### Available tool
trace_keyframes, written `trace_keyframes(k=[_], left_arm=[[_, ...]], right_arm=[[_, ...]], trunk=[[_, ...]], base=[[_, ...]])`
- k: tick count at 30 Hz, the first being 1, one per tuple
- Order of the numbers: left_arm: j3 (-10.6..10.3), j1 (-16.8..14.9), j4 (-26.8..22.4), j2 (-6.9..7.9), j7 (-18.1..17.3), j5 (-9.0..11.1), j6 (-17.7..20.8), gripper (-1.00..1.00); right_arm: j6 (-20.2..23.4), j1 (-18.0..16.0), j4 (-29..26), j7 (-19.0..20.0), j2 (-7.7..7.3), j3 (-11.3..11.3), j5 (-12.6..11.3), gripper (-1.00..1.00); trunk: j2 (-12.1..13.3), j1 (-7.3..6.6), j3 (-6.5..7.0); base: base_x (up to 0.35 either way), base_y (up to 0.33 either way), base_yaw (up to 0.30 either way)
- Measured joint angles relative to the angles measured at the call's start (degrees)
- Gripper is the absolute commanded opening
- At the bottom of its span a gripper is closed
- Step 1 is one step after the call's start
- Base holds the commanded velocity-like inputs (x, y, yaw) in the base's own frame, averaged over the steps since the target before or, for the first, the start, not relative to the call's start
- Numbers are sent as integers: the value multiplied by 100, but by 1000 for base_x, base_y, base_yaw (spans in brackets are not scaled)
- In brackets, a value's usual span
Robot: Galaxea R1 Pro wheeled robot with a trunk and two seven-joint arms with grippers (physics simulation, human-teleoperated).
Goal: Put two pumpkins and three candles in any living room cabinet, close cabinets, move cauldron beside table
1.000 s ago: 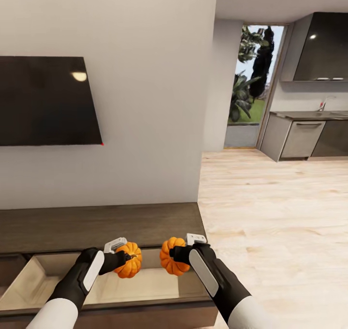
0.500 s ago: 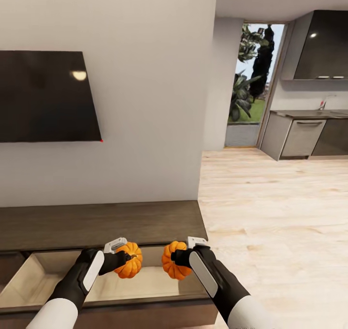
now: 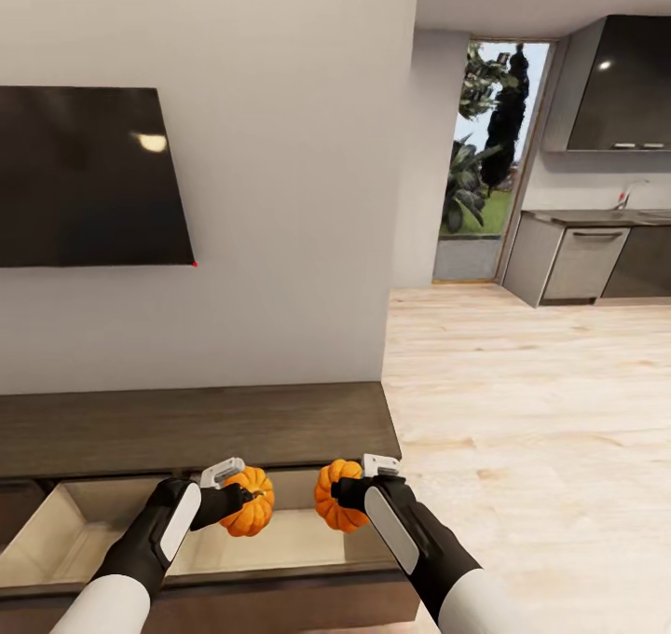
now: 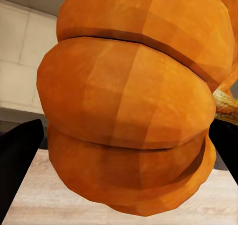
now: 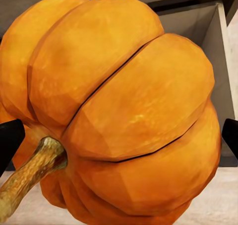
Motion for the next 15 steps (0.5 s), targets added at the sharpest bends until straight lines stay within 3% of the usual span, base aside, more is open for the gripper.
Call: trace_keyframes(k=[15], left_arm=[[0, 0, 0, 2, -8, 22, -20, -100]], right_arm=[[-179, -1, -1, 1, 0, 187, 6, -100]], trunk=[[-602, 329, -269]], base=[[0, 0, 0]])
